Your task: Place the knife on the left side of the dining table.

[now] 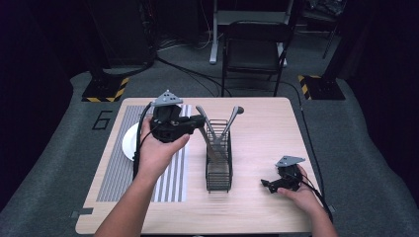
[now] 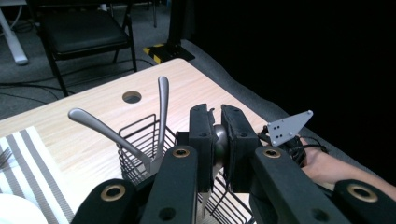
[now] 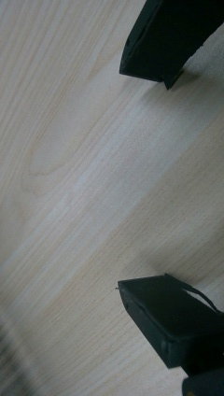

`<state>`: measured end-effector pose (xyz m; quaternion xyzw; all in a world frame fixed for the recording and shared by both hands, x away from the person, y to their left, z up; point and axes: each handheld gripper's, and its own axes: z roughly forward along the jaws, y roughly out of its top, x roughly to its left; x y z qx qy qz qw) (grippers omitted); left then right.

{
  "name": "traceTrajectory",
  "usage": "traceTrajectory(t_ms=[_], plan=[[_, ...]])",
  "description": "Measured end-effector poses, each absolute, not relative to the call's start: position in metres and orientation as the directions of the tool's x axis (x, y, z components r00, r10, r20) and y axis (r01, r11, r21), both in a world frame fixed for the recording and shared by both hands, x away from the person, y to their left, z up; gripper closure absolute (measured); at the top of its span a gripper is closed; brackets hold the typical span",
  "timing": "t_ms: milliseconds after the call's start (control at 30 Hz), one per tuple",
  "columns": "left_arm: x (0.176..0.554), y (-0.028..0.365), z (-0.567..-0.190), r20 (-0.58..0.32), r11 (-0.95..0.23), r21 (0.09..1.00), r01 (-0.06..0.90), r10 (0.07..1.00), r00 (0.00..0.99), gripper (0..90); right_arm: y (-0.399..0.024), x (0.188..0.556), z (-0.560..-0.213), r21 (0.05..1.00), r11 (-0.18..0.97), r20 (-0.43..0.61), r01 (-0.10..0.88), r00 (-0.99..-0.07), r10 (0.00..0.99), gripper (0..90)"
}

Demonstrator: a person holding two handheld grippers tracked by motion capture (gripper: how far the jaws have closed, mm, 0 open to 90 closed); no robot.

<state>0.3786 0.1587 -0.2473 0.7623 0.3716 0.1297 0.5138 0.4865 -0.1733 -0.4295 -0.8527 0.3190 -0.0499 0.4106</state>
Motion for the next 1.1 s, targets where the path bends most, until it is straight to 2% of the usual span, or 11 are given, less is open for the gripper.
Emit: traceTrajectory(t_ms=[700,1100], plan=[[0.372,0.191,-0.227,-0.203,-0.12,0.906,0.407,0.72,0.664,83.4,-0.173,0.486,-0.43,-0.732,-0.461,-0.171,-0.502,0.79,-0.589,0.0],[0.375,0.21,-0.234,-0.217,-0.101,0.898,0.428,0.745,0.63,83.4,-0.173,0.486,-0.43,-0.732,-0.461,-0.171,-0.502,0.79,-0.589,0.0]])
